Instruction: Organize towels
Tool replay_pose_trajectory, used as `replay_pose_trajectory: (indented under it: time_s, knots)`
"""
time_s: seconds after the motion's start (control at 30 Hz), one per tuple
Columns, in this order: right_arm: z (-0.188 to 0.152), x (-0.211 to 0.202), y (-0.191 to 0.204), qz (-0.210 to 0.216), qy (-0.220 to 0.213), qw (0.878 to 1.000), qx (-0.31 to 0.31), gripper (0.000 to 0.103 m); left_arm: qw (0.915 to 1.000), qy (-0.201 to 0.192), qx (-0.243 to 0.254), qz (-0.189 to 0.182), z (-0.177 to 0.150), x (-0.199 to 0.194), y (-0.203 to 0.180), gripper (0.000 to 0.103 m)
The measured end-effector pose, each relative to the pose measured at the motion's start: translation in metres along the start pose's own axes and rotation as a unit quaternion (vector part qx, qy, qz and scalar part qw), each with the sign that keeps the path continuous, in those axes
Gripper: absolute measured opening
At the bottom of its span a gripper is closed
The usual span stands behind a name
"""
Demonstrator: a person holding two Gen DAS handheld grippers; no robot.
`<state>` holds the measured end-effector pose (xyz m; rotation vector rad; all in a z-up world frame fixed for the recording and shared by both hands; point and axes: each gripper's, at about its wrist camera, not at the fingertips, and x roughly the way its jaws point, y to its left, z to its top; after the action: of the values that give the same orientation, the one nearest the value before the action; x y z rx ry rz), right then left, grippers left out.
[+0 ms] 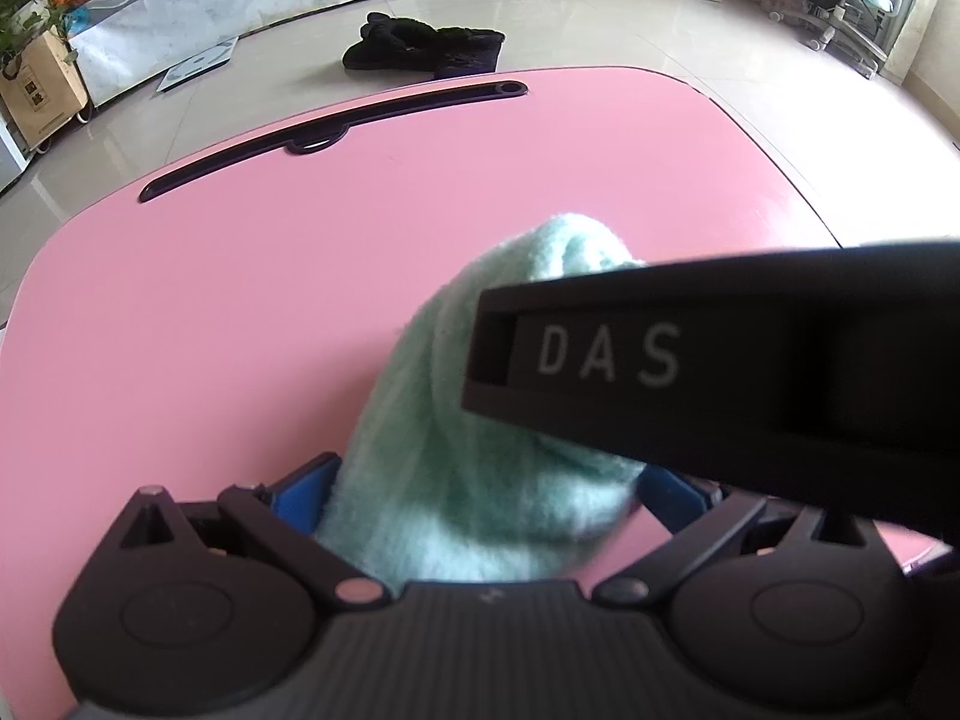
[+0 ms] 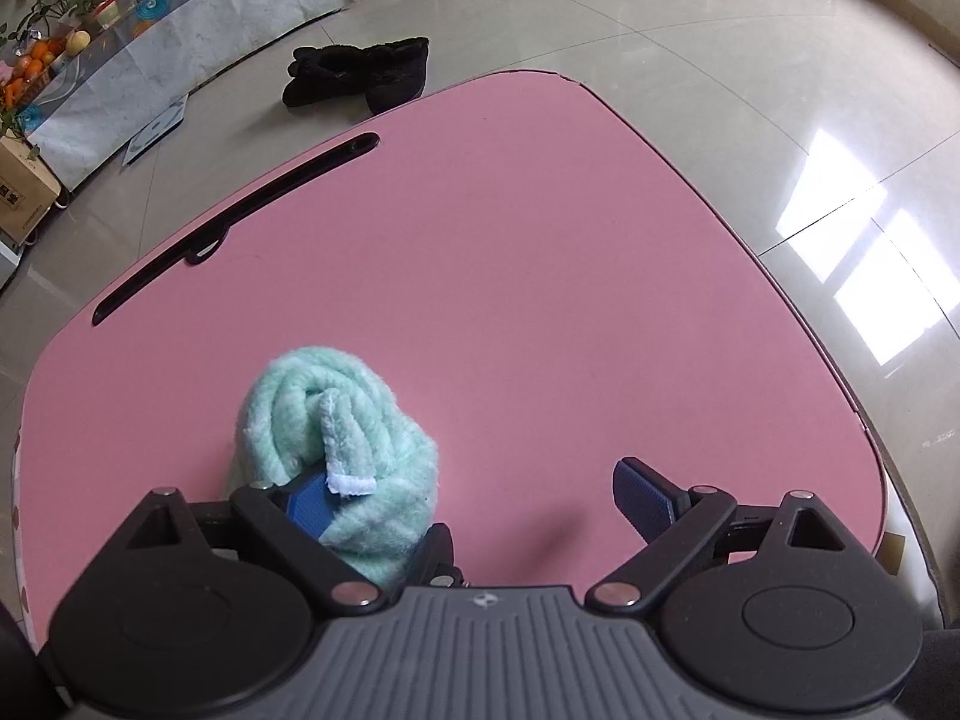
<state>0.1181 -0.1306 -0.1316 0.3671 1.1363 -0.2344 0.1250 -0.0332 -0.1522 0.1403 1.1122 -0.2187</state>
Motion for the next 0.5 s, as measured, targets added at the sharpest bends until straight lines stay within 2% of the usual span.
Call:
replay_pose_trajectory:
  time_s: [0.5]
  knots:
    - [-0.017,-0.006,0.012,-0.002,0.000,0.999,-0.037,0.093,0.9999,0.011,0.001,0.000,-0.018,-0.013,0.012,0.103]
